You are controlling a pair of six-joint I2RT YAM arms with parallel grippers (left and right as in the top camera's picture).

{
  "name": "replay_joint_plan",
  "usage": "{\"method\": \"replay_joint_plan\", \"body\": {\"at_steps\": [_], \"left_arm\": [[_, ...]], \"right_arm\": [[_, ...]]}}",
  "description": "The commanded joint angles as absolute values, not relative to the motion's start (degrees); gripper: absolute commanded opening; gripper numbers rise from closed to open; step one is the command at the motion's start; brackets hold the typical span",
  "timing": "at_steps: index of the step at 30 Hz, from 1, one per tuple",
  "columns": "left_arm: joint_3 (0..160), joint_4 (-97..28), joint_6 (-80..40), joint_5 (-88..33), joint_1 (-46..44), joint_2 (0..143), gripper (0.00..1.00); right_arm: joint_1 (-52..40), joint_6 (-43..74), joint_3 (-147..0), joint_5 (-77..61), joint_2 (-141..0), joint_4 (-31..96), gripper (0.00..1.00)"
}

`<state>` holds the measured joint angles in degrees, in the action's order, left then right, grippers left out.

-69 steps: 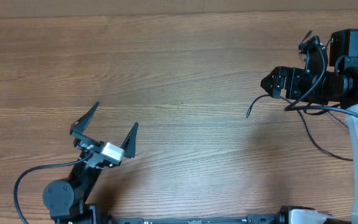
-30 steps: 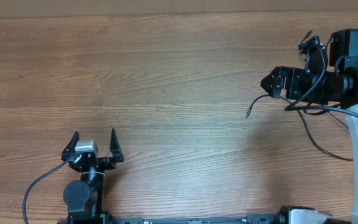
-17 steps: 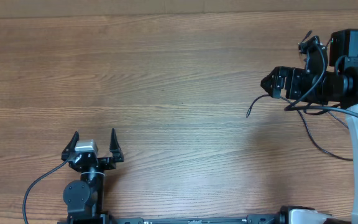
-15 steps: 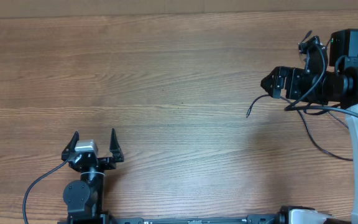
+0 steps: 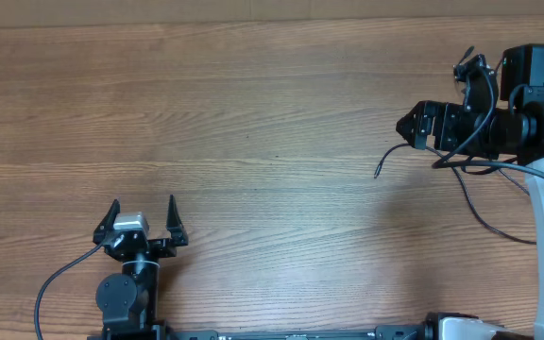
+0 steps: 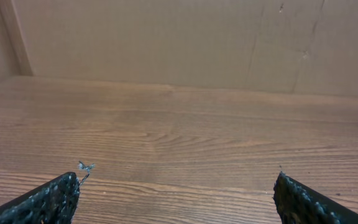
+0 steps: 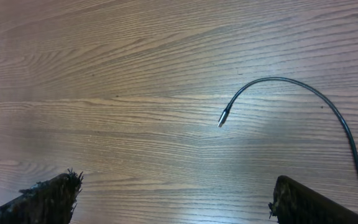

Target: Untangle cables

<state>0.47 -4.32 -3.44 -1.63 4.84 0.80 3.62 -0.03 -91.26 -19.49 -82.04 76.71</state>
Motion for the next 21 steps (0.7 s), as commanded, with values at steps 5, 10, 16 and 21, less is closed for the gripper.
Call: {"method": "replay_joint_plan", "body": {"at_steps": [5,10,16,21], "left_arm": [[0.30,-4.47,-3.20,-1.04,4.36,0.21,1.00],[0.30,-4.47,-3.18,-1.04,4.36,0.23,1.00],[0.30,-4.47,-3.20,-1.04,4.36,0.23,0.99],[0.30,-4.47,-3.20,-1.04,4.36,0.23,1.00]], "right_arm": [[3.44,-0.27,-91.07,-19.31,-82.15,76.64,1.00],[3.44,-0.32,-91.07,-18.98,-82.37,76.47,1.00],[3.44,-0.30,-91.00,-18.46,-81.36,73.54,1.00],[3.42,-0.30,-84.84,-22.63,-75.79,61.91,1.00]]}}
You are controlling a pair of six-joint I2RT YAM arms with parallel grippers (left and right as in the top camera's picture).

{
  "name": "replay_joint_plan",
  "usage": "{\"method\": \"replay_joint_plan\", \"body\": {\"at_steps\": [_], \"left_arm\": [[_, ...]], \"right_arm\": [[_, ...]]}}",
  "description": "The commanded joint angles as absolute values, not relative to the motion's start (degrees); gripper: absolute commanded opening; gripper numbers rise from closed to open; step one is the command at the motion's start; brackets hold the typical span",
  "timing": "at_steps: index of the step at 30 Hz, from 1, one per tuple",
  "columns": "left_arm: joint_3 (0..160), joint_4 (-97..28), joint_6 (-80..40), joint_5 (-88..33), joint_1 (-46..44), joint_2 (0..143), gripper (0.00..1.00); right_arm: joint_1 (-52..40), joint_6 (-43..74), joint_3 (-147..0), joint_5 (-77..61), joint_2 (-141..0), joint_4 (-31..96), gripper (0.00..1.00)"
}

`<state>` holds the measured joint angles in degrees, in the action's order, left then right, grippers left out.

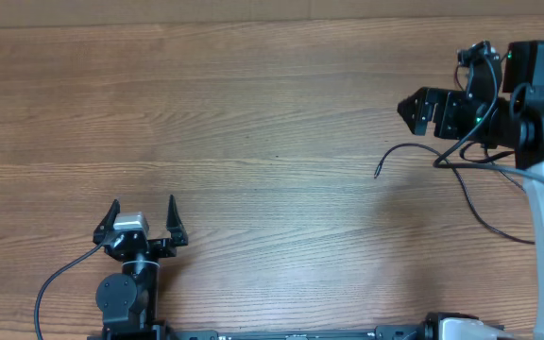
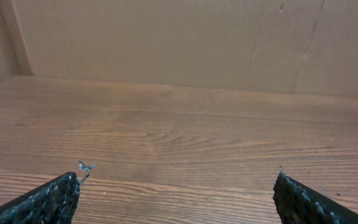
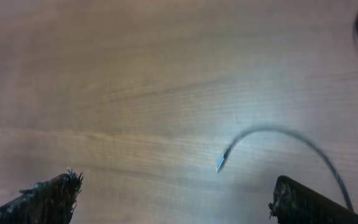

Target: Untangle cables

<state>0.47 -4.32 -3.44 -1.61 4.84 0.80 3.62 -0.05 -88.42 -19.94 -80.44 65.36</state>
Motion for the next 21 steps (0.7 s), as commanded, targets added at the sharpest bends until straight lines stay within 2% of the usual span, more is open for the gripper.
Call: {"method": "replay_joint_plan", "body": {"at_steps": [1,5,17,21], "left_arm": [[0.30,-4.47,-3.20,-1.04,4.36,0.25,0.99],[0.30,-4.47,-3.18,-1.04,4.36,0.25,1.00],[0.30,-4.47,-3.18,-1.04,4.36,0.25,1.00],[0.30,-4.47,-3.20,-1.04,4.36,0.25,0.99]], "right_arm": [[3.42,-0.27,-83.05,-22.63,-74.56,60.05,1.00],[3.44,-0.27,-73.28,-22.61,-68.31,50.24,1.00],[3.51,-0.30,-33.67,-22.74,-42.98,2.26,1.00],[3.79,-0.30,-23.09,-22.57,-35.00,-7.97,1.00]]}}
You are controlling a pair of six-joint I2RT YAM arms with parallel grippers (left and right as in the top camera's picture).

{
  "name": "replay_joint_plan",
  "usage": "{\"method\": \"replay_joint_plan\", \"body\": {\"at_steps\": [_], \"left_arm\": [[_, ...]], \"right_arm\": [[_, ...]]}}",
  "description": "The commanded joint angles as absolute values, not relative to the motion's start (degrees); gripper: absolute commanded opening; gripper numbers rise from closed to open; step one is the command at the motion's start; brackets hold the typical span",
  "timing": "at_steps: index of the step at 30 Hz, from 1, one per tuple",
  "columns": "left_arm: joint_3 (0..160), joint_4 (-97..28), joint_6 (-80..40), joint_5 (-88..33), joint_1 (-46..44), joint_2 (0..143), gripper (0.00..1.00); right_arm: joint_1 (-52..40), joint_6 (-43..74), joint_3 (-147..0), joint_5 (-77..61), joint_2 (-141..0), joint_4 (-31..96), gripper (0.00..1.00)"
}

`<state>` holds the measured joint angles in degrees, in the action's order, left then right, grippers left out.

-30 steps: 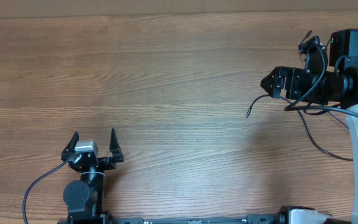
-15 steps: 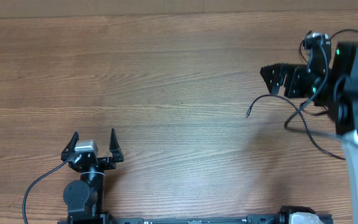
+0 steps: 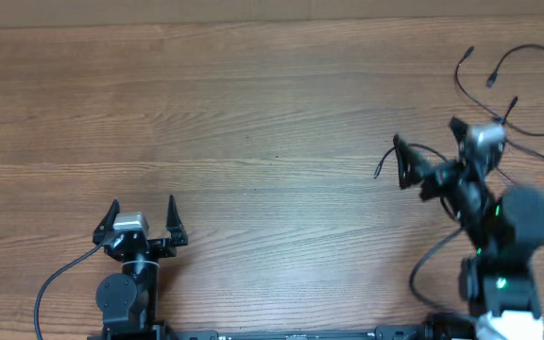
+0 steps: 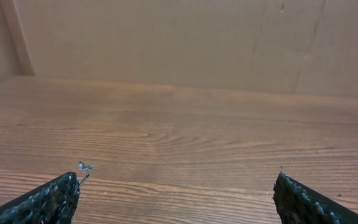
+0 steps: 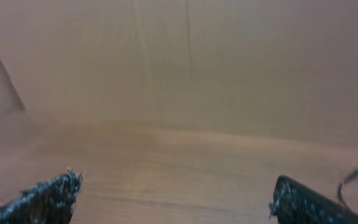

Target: Untangle cables

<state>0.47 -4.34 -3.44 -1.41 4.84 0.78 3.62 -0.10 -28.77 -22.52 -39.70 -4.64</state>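
Note:
Several thin black cables point(image 3: 527, 59) lie loosely spread at the table's far right in the overhead view. One cable's plug end point(image 3: 378, 173) lies just left of my right gripper point(image 3: 427, 144). That gripper is open and empty, and points toward the back left. Its own blurred view shows only table, back wall and a cable tip point(image 5: 350, 177) at the right. My left gripper point(image 3: 142, 221) rests open and empty near the front left, far from the cables; between its fingertips point(image 4: 67, 186) only bare wood shows.
The wooden table point(image 3: 253, 113) ends at a cardboard-coloured back wall point(image 4: 179, 37). A black lead point(image 3: 59, 279) runs from the left arm's base toward the front edge. The right arm's body point(image 3: 503, 236) stands at the front right.
My right arm was reaching in from the right edge, looking down on the table. It now sits nearer the front, looking level at the wall. More cable shows at the far right. The left arm is unchanged.
My right gripper hung open over the free cable end, looking down at it. Then it was farther back with the end lower in its view. Now it has come nearer the front beside that end, holding nothing. The left gripper stayed open and still throughout.

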Motion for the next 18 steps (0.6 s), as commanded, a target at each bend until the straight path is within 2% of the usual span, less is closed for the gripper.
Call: {"method": "replay_joint_plan", "body": {"at_steps": [1,6,14,18], "left_arm": [[0.30,-4.47,-3.18,-1.04,4.36,0.25,0.99],[0.30,-4.47,-3.20,-1.04,4.36,0.25,1.00],[0.30,-4.47,-3.20,-1.04,4.36,0.25,0.99],[0.30,-4.47,-3.20,-1.04,4.36,0.25,1.00]], "right_arm": [[4.01,-0.25,-20.56,-22.59,-33.01,-10.11,1.00],[4.78,-0.10,-10.66,-22.72,-23.75,-15.40,1.00],[5.39,-0.10,-0.86,-22.11,-12.78,-15.81,1.00],[5.41,-0.16,-0.47,-21.26,-8.67,-9.32,1.00]]}}
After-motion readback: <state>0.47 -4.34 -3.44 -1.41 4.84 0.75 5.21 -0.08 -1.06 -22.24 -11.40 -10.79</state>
